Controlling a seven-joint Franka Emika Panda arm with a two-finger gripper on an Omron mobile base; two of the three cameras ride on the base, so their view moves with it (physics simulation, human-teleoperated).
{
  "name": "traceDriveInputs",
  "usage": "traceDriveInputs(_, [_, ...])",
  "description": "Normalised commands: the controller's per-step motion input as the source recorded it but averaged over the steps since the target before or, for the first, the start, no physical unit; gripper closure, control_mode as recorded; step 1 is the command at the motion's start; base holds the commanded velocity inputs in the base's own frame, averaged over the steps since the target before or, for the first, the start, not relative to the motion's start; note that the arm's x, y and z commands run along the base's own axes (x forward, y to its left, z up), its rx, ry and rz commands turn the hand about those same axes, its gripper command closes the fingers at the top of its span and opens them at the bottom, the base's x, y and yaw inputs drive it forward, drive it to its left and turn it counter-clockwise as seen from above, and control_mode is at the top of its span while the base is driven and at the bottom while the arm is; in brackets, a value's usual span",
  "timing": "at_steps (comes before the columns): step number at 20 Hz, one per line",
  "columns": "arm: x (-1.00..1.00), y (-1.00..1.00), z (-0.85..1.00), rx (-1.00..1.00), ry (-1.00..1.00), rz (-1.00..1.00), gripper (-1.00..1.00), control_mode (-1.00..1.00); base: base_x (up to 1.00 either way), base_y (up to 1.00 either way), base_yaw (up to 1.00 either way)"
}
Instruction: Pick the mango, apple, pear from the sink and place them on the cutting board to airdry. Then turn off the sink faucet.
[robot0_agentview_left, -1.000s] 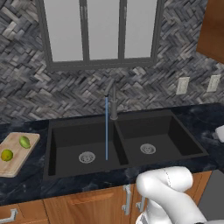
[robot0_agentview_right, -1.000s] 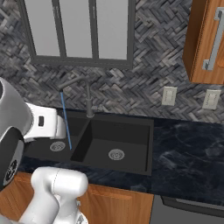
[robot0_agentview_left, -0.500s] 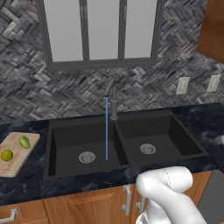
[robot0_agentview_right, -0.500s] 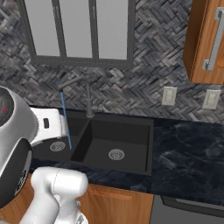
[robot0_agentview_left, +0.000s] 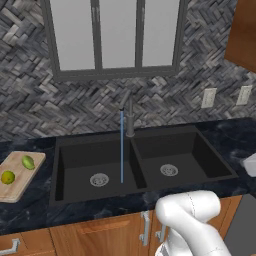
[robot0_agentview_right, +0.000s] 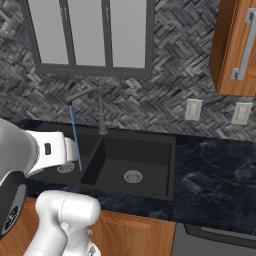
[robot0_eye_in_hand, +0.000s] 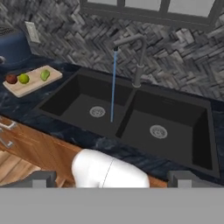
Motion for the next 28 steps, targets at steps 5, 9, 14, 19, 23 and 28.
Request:
traceDriveInputs(5, [0.00, -0.01, -0.05, 0.00, -0.05, 0.02, -1.00, -1.00, 0.00, 0.00, 0.00])
traceDriveInputs(9, [0.00, -0.09, -0.08, 0.00, -0.11, 0.11, -1.00, -1.00, 0.00, 0.00, 0.00])
traceDriveInputs(14, [0.00, -0.10, -0.07, 0.00, -0.13, 0.10, -1.00, -1.00, 0.00, 0.00, 0.00])
traceDriveInputs(19, [0.07, -0.02, 0.00, 0.00, -0.14, 0.09, -1.00, -1.00, 0.00, 0.00, 0.00])
traceDriveInputs(23, [0.22, 0.00, 0.00, 0.00, -0.11, 0.07, -1.00, -1.00, 0.00, 0.00, 0.00])
traceDriveInputs(28, [0.17, 0.00, -0.01, 0.00, -0.07, 0.10, -1.00, -1.00, 0.00, 0.00, 0.00])
